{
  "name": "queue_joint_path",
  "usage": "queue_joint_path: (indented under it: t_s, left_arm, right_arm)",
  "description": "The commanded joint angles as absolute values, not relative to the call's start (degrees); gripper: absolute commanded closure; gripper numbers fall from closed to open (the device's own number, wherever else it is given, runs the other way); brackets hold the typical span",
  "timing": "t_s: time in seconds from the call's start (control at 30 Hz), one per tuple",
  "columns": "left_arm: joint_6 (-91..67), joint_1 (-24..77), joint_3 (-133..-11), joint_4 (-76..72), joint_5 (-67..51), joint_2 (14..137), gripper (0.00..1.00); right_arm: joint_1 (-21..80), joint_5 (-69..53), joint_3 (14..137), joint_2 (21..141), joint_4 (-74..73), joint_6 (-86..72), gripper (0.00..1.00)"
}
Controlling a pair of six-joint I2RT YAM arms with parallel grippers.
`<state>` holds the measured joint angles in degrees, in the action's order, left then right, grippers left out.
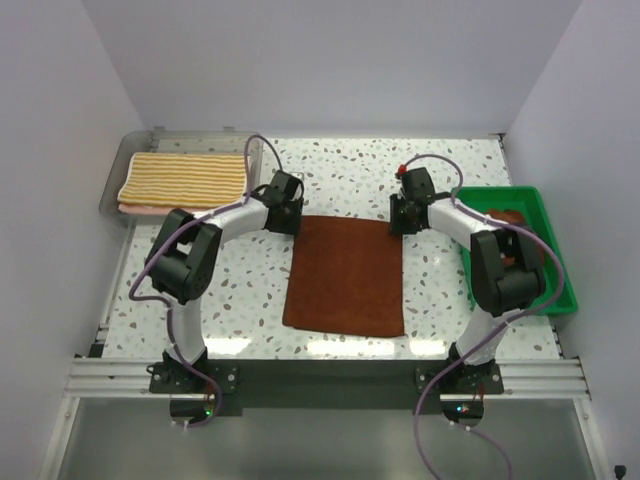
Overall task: Fold and stack the towels
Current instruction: Fold the towel
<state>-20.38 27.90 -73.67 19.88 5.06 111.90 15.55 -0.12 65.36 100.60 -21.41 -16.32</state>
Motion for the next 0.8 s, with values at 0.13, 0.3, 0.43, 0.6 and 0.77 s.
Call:
queue_joint_path:
  t_s: [0.13,0.3,0.43,0.6,0.77]
  left_arm:
    - [-17.15,27.51,-73.57,17.49,7.03,110.58,0.56]
    - [-10.39,27.25,-74.53,13.9,8.97,105.65,0.33]
    - [-0.72,26.37,-77.86,10.73,1.26,106.42,0.16]
    - [12.1,25.84,-81.64,11.77,-9.99,110.47,0.1]
    - [19.5,25.49,-91.04,20.2,-13.44,116.53,0.12]
  right_arm:
    - [13.1,-1.58,67.41,102.75,-19.07,-10.21,0.73]
    - [11.87,-3.32,72.15,101.86,-23.37,3.58,0.63]
    - [10.72,-8.44,79.42,106.07,-30.83,12.73,0.48]
    - [10.55,-13.0,86.38,111.61,-37.34,21.44,0.45]
    - [10.55,-17.31,96.23,118.38,-46.74,25.22,0.47]
